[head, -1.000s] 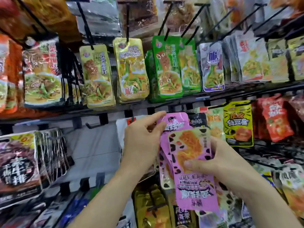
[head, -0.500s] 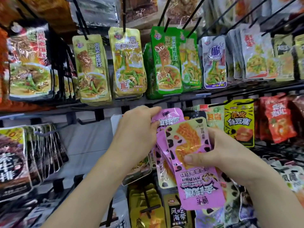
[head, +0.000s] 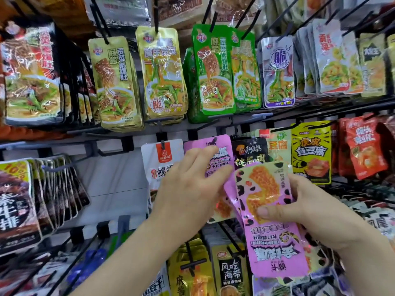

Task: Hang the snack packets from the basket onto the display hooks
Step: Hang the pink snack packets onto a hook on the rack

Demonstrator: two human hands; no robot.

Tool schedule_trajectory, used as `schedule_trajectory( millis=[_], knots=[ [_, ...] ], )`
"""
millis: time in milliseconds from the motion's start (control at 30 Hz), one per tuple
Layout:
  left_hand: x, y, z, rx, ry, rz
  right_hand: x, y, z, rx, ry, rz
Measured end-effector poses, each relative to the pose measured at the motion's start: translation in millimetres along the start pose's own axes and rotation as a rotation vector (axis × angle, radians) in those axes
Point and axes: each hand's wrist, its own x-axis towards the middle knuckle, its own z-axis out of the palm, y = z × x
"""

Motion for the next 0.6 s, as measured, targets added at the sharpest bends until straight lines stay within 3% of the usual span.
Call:
schedule_trajectory(
  millis=[200, 333, 433, 500, 533, 600],
  knots=[
    [-4.2, -6.6, 26.0, 0.106, -0.267, -0.086, 0.7, 19.4, -0.4, 0.341, 0.231, -0.017],
    [-8.0, -7.9, 28.8, 0.042, -0.209, -0.068, 1.2, 21.6, 12.9, 0.509, 0.349, -0.083],
    [-12.8, 10.3, 10.3, -0.542, -0.128, -0.350, 0.4, 22.4, 23.4, 0.622, 0.432, -0.116],
    [-20.0, 28.2, -4.9, -1.066, -0.293, -0.594, 0.2, 20.5, 31.6, 0.712, 0.506, -0.149],
    [-23.9, 37.0, -9.8, -1.214, -0.340, -0.649, 0.4, 19.2, 36.7, 0.775, 0.534, -0.176],
    [-30.2, 52.5, -14.2, -1.338, -0.269, -0.743, 0.2, 16.1, 48.8, 0.888, 0.542, -0.235]
  ],
)
